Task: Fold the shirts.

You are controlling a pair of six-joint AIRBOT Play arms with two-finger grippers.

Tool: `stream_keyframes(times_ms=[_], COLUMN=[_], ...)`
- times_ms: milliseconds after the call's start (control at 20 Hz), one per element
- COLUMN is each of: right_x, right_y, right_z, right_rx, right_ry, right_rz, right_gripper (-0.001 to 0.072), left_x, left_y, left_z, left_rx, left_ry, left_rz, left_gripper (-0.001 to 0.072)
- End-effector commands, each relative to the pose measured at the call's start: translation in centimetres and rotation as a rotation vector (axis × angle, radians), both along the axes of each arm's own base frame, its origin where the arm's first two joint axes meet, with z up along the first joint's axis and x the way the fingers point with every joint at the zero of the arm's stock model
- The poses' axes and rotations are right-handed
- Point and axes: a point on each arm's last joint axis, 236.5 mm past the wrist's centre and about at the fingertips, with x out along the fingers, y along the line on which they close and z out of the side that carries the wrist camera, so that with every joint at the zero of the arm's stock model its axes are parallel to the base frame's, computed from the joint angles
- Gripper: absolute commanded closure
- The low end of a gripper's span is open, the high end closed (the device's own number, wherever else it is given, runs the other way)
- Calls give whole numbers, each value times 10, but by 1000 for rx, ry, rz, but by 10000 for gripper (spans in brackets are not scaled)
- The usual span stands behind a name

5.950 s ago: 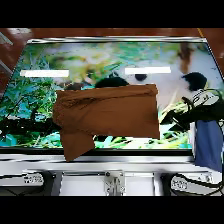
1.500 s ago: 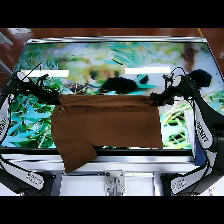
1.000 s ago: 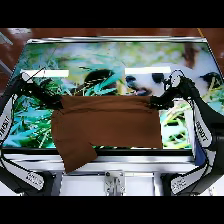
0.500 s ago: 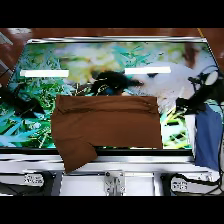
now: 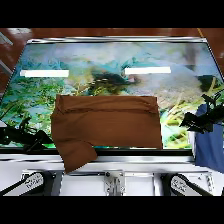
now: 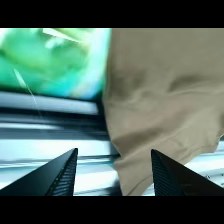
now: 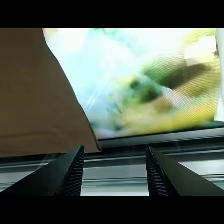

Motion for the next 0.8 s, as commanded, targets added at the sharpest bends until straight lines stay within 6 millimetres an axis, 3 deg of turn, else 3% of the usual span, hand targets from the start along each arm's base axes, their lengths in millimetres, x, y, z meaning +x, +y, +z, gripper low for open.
stream_keyframes(times_ms=[0, 250, 550, 700, 750], right_x=[6, 7, 7, 6, 3], right_y=[-2, -3, -3, -2, 0], right_z=[-1, -2, -2, -2, -3], right_rx=[-4, -8, -6, -2, 3], right_ry=[-41, -48, -43, -32, -22], right_rz=[-20, -23, -37, -53, -53], right_gripper=[190, 190, 190, 190, 190], left_x=[1, 4, -12, -12, -12], left_y=[-13, -23, -34, -32, -33], left_z=[-19, -29, -42, -49, -50], left_rx=[-5, 23, 7, 28, 27], left_ry=[-37, -57, -25, -32, -34], left_rz=[68, 25, 0, 26, 36], left_gripper=[179, 215, 231, 292, 444])
